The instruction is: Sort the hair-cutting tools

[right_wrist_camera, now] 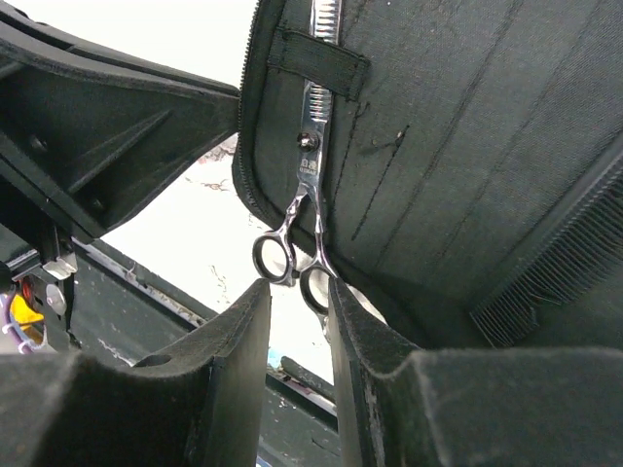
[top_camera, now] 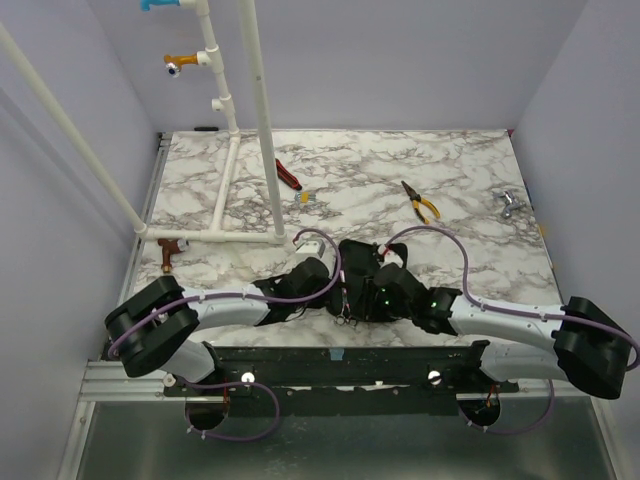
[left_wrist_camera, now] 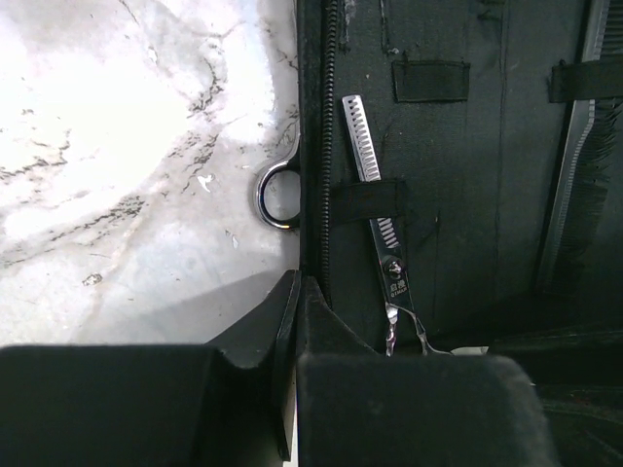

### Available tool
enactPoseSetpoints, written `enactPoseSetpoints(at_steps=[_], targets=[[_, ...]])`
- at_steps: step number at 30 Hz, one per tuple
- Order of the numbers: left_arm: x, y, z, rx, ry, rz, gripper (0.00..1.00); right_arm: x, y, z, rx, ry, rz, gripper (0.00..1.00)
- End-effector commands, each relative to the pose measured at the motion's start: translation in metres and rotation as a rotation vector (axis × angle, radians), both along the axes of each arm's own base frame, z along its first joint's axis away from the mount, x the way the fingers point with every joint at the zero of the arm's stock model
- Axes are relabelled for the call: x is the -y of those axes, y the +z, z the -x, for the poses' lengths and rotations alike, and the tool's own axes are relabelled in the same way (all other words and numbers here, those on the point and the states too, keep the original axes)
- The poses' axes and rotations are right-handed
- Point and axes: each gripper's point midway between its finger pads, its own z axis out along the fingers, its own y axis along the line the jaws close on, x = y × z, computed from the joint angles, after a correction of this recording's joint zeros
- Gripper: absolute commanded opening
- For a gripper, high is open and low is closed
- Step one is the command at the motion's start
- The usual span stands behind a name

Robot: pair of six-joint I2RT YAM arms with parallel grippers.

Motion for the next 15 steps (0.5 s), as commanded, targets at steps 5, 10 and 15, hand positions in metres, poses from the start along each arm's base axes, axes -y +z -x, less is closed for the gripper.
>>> enactPoseSetpoints(at_steps=[5, 10, 15], targets=[[-0.005, -0.012, 0.019, -0.053, -0.005, 0.081, 0.0, -0.001, -0.018, 0.012, -0.045, 0.085, 0.035, 0.33], [-0.006, -0.015, 0.023, -0.06, -0.001, 0.097, 0.0, 0.011, -0.026, 0.015, -0.052, 0.08, 0.096, 0.32], [-0.003, -0.013, 0.024, -0.06, -0.009, 0.106, 0.0, 0.012, -0.032, 0.016, -0.06, 0.087, 0.127, 0.28]])
